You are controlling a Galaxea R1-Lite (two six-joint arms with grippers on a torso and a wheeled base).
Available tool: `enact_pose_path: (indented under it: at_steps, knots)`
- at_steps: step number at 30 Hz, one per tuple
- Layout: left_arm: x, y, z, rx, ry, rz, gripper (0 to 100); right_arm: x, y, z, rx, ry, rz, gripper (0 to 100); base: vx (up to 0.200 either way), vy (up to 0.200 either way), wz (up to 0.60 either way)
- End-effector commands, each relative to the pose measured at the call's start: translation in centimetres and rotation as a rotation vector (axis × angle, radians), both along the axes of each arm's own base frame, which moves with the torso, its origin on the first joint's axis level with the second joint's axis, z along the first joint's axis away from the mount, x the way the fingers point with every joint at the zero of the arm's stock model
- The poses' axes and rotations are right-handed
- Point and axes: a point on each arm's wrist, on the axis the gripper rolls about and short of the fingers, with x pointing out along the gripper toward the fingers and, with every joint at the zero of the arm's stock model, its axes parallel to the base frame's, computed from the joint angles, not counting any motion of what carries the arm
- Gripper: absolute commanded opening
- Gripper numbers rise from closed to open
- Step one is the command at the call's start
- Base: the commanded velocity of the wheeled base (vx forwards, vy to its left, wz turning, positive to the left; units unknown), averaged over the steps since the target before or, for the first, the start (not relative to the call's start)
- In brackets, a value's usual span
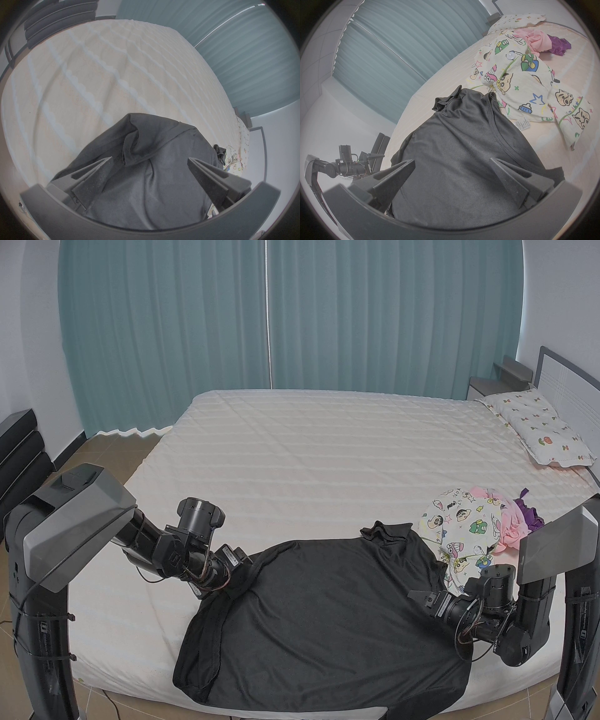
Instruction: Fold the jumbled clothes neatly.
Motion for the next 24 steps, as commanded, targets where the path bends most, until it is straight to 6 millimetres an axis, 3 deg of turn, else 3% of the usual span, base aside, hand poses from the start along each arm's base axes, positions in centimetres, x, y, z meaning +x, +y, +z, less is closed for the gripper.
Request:
enact_pose_path:
  at_steps: [1, 13, 14, 24]
  knots:
    - [0.4, -0.3, -1.3, 0.029, 0.014, -0.006, 100, 0.1, 0.0, 0.1, 0.004, -0.014, 0.0, 100, 0.0, 0.0, 0.0]
    - [1.6, -2.4, -2.4, 0.119, 0.05, -0.029, 100, 0.2, 0.0, 0.1, 0.005, -0.018, -0.004, 100, 0.0, 0.0, 0.0]
    - [2.1, -2.7, -2.9, 0.153, 0.058, -0.014, 0, 0.2, -0.1, 0.1, 0.006, -0.018, -0.004, 100, 0.0, 0.0, 0.0]
    - [3.2, -2.0, -1.6, 0.205, 0.064, 0.043, 0, 0.2, -0.1, -0.1, 0.002, -0.011, -0.005, 100, 0.0, 0.0, 0.0]
